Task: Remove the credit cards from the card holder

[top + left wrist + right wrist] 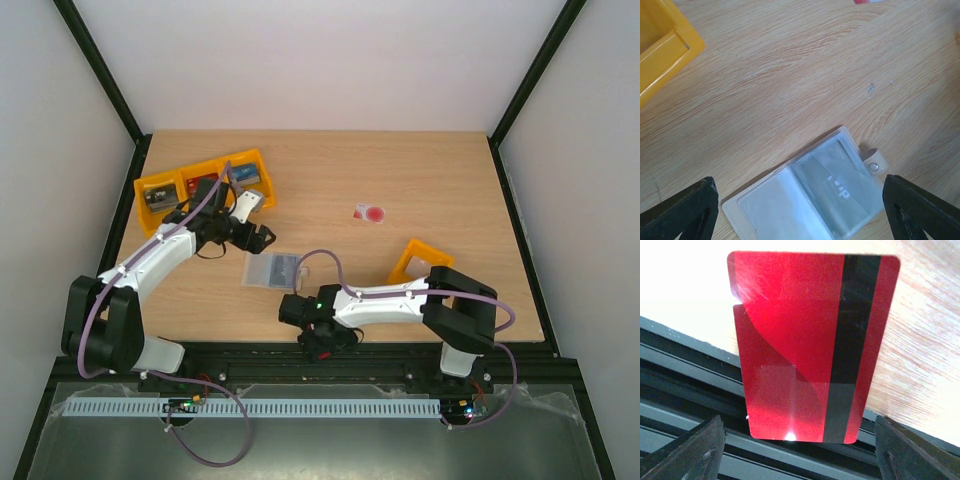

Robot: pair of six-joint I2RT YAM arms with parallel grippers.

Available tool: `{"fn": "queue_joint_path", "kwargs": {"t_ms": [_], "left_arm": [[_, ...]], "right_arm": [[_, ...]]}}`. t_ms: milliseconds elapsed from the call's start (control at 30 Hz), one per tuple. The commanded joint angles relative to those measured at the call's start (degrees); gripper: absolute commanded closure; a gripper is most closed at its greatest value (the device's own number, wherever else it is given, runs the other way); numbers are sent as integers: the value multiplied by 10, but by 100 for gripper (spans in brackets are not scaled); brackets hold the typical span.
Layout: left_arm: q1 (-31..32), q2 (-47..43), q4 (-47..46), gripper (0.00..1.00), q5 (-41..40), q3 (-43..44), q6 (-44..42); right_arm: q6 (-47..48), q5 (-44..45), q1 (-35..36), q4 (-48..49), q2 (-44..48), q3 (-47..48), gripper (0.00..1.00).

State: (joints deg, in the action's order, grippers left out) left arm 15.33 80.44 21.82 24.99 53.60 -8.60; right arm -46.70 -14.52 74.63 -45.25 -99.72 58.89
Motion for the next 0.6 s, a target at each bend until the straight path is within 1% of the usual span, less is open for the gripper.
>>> {"fn": "queue_joint_path", "kwargs": {"t_ms": [0, 67, 200, 300, 433, 567], "left_arm": [[-3, 10, 6, 9, 14, 8, -6], [-3, 14, 9, 9, 14, 11, -6], [-3, 15, 9, 9, 21, 9, -5], [-3, 13, 8, 9, 24, 9, -5], [-2, 10, 10, 9, 25, 11, -5], [-2, 8, 10, 9, 28, 11, -5]], "right_arm": [[-51, 50, 3, 14, -18, 13, 19], [-65, 51, 3, 20, -20, 9, 20], [-85, 50, 3, 26, -9, -6, 27], [-97, 41, 3, 29, -1, -20, 30], [-117, 35, 3, 44, 17, -43, 31], [-125, 52, 3, 53, 13, -38, 31]]}}
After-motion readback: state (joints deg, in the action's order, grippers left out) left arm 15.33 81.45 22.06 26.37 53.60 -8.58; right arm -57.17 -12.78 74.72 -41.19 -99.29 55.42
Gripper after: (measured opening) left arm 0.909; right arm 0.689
